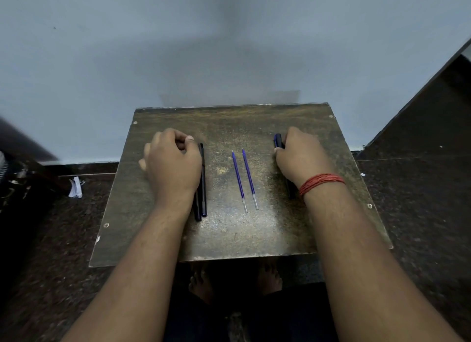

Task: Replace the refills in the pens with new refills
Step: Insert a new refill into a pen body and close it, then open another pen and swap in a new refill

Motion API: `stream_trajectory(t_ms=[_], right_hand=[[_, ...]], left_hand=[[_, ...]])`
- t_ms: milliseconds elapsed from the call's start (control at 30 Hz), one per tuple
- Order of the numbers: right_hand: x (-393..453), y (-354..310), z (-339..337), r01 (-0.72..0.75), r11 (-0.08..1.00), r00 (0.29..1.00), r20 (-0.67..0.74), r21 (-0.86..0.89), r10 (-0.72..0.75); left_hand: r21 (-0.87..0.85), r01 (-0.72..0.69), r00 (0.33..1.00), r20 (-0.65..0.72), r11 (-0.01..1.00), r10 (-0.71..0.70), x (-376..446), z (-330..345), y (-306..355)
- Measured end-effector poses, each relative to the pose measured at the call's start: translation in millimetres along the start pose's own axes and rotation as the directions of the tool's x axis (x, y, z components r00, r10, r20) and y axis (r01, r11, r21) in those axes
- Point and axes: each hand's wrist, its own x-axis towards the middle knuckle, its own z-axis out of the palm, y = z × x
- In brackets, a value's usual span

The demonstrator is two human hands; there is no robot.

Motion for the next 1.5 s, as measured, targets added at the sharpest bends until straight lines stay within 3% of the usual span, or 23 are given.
stream_trajectory(t_ms=[133,400,667,833,1067,1500], right_hand=[[-0.2,0.3,-0.4,-0.004,1.000,1.000,-0.026,0.000,0.004],[-19.5,-19.9,-2.3,0.139,0.987,0.937,-0.334,0.081,-0.105],[-39.1,-18.3,-11.3,0.177,0.924,0.923,-0.384,0.339,-0.036],[-34.5,-11.0,-3.5,0.228,0.871,0.872,-0.490,0.435,0.017],[-7.8,-13.4,-4.5,0.323,0.806,0.862,-0.506,0.497,-0.033],[-2.6,-8.6,2.5,0.301,0.803,0.893,-0.448,0.515,-0.048]], left_hand=[[0.026,0.010,1.000,0.012,1.000,-0.010,1.1,-0.6,-3.0],[0.201,-0.081,0.991,0.125,0.976,0.057,-10.8,-10.4,-2.4],[0.427,-0.228,0.962,0.235,0.875,0.137,-29.3,-30.0,-0.1],[0.441,-0.254,0.956,0.249,0.861,0.154,-29.7,-26.0,-1.4],[0.437,-0.291,0.946,0.265,0.851,0.188,-24.8,-15.5,6.2],[0.381,-0.275,0.948,0.260,0.883,0.183,-22.4,-3.3,6.9]])
